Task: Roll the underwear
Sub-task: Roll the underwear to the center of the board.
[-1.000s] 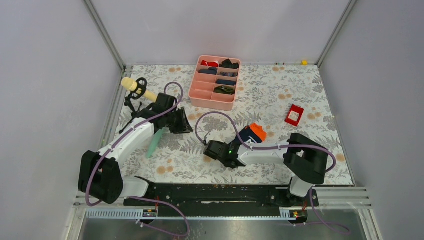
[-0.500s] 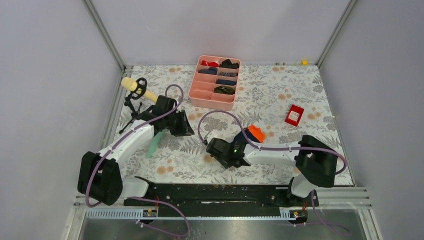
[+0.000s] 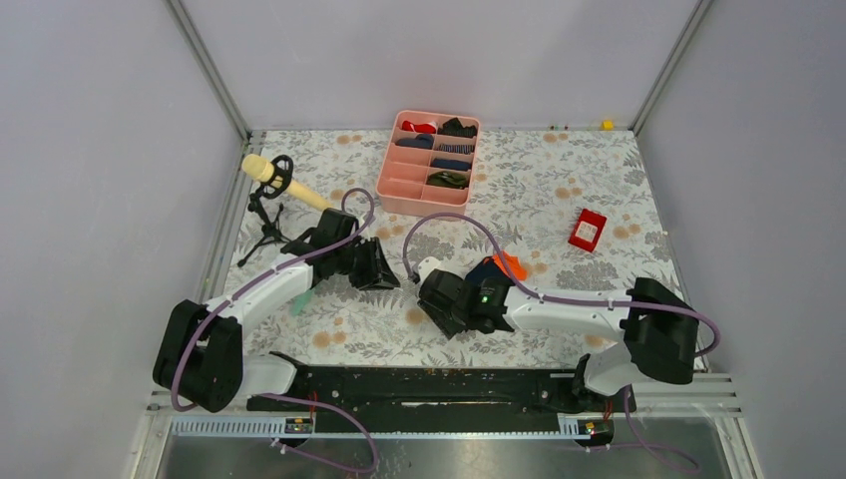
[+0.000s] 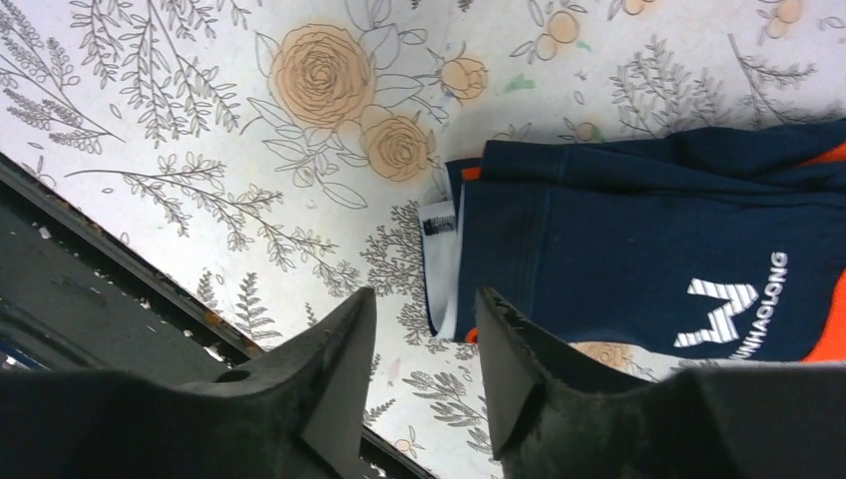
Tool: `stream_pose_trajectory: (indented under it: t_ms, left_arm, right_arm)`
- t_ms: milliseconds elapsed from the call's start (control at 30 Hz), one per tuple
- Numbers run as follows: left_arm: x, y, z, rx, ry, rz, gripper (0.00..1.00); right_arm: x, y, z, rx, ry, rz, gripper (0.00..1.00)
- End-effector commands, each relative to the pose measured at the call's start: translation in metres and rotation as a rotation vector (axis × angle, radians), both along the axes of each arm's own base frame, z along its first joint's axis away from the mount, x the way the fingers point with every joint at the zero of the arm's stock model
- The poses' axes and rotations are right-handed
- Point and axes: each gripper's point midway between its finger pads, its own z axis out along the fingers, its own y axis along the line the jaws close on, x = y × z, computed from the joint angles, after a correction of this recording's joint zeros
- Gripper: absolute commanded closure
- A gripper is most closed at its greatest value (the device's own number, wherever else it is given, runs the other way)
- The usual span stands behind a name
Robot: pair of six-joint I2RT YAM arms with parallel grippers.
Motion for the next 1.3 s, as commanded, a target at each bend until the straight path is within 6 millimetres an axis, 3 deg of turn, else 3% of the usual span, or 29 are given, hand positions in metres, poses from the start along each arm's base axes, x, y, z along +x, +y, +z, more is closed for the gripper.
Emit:
stream_pose_trajectory:
  t_ms: [0,200,333,833,1133,1267]
  left_arm:
    - [0.016,-0.01,0.018,-0.055,-0.073,0.0,0.75]
    - [0.024,-0.004,0.017,-0.018,-0.091,0.029,0.76]
    - [0.024,-0.002,0.017,-0.015,-0.087,0.038,0.76]
    - [0.024,-0.001,0.018,-0.009,-0.084,0.045,0.77]
    - [0.024,0.0,0.019,-0.004,-0.085,0.045,0.77]
    - [0.023,0.001,0.018,-0.001,-0.087,0.05,0.77]
  right_arm:
    - [0.013,-0.023,0.012,-0.062,-0.083,-0.047,0.44]
    - [0.02,-0.034,-0.001,-0.145,-0.117,-0.051,0.41]
    - [0.02,-0.028,-0.013,-0.15,-0.107,-0.041,0.42]
    - [0.013,-0.011,-0.017,-0.139,-0.121,0.002,0.42]
    - [0.011,-0.014,-0.045,-0.188,-0.096,0.004,0.43]
    - [0.011,-0.019,-0.062,-0.224,-0.091,-0.007,0.52]
